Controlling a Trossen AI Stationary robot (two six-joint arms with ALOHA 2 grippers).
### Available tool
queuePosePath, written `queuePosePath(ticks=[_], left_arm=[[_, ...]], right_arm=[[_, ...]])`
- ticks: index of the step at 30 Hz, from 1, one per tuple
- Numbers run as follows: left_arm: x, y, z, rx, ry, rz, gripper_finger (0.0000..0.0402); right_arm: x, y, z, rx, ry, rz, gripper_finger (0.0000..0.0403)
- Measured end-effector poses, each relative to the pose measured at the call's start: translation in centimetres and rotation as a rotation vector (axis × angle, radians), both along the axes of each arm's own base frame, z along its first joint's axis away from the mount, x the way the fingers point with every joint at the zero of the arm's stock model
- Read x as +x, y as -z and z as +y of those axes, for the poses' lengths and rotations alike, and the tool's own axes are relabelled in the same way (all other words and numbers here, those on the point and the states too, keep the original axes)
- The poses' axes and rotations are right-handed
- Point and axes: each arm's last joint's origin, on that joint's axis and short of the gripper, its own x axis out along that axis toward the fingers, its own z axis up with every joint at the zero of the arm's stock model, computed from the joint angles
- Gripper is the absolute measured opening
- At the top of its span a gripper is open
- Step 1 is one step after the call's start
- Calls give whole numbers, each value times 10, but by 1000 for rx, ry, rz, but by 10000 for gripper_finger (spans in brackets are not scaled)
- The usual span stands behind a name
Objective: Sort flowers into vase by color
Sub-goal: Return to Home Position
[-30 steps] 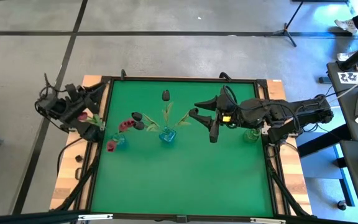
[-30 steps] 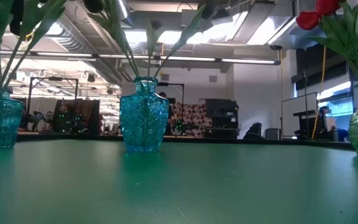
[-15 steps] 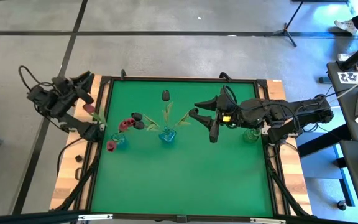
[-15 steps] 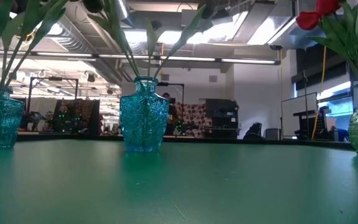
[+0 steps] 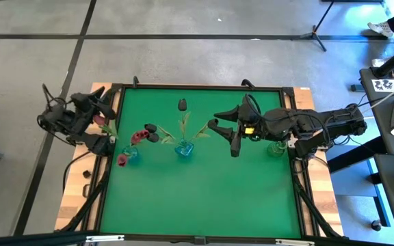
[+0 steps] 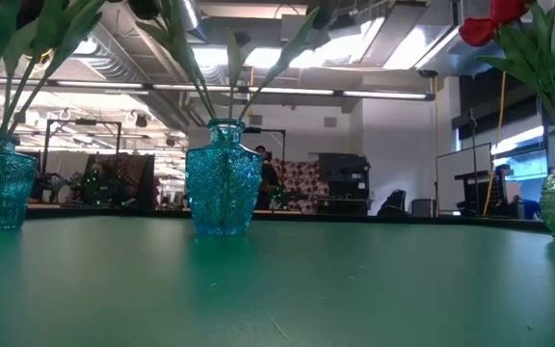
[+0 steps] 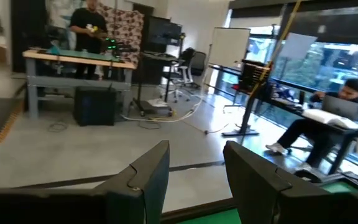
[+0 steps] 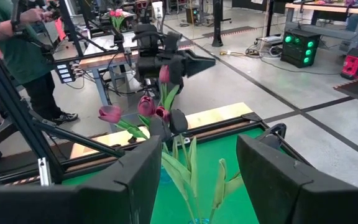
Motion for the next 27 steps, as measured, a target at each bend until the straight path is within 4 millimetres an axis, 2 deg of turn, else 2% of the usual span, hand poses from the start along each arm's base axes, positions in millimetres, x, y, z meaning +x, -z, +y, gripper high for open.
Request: queuePosePath(ticks=[7, 15, 27], left_arm=[[14, 25, -4, -14, -50, -48, 151], [17, 30, -5, -31, -41, -104, 151], [21, 60, -6, -85, -63, -225, 151]], right_arm=[[0, 0, 1, 26, -16, -2, 209], [0, 0, 1, 30, -16, -3, 209], [0, 1, 1, 32, -16, 1, 209]])
